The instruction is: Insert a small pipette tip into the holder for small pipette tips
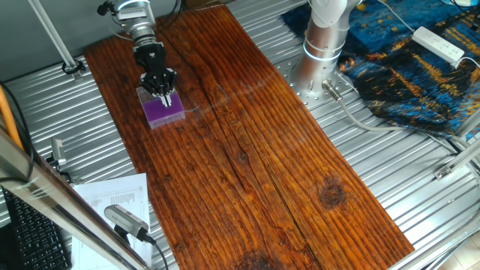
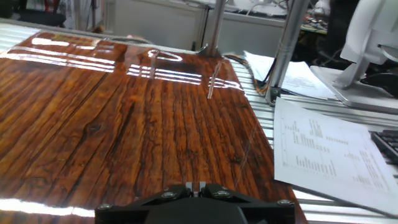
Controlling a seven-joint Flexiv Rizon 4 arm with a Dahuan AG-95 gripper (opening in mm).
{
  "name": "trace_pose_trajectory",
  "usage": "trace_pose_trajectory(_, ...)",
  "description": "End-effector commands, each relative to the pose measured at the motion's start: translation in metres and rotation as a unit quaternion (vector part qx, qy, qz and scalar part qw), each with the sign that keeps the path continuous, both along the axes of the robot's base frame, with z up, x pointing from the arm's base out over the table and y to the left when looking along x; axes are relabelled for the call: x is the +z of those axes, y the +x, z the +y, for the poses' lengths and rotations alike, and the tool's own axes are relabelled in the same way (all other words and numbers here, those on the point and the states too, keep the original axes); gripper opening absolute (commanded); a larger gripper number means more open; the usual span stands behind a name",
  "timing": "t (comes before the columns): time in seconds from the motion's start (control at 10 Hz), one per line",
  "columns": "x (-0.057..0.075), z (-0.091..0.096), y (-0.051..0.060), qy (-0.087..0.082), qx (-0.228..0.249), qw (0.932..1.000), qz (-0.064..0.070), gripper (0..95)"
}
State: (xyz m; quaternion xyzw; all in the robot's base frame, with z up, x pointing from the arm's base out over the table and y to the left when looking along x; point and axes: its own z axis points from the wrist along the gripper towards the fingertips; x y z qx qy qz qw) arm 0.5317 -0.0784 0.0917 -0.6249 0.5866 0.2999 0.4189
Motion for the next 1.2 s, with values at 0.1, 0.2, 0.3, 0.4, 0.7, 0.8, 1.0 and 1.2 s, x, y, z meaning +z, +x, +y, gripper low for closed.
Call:
trace_pose_trajectory(0.1,-0.001,0.000,0.000,-0.004,0.016,0.9999,-0.002,0.0)
trace_pose_trajectory(0.2,-0.003,-0.001,0.000,-0.004,0.021,0.9998,-0.003,0.0)
trace_pose_trajectory(0.3,-0.006,-0.001,0.000,-0.004,0.027,0.9996,-0.010,0.0)
trace_pose_trajectory(0.4,-0.007,-0.001,0.000,-0.001,0.027,0.9996,-0.011,0.0)
trace_pose_trajectory(0.7,-0.008,-0.001,0.000,0.005,0.028,0.9994,-0.018,0.0)
trace_pose_trajectory(0.8,-0.008,-0.001,0.000,0.006,0.030,0.9993,-0.022,0.0)
trace_pose_trajectory(1.0,-0.009,-0.002,-0.002,0.009,0.029,0.9993,-0.023,0.0)
trace_pose_trajectory(1.2,-0.012,-0.003,-0.004,0.011,0.027,0.9992,-0.026,0.0)
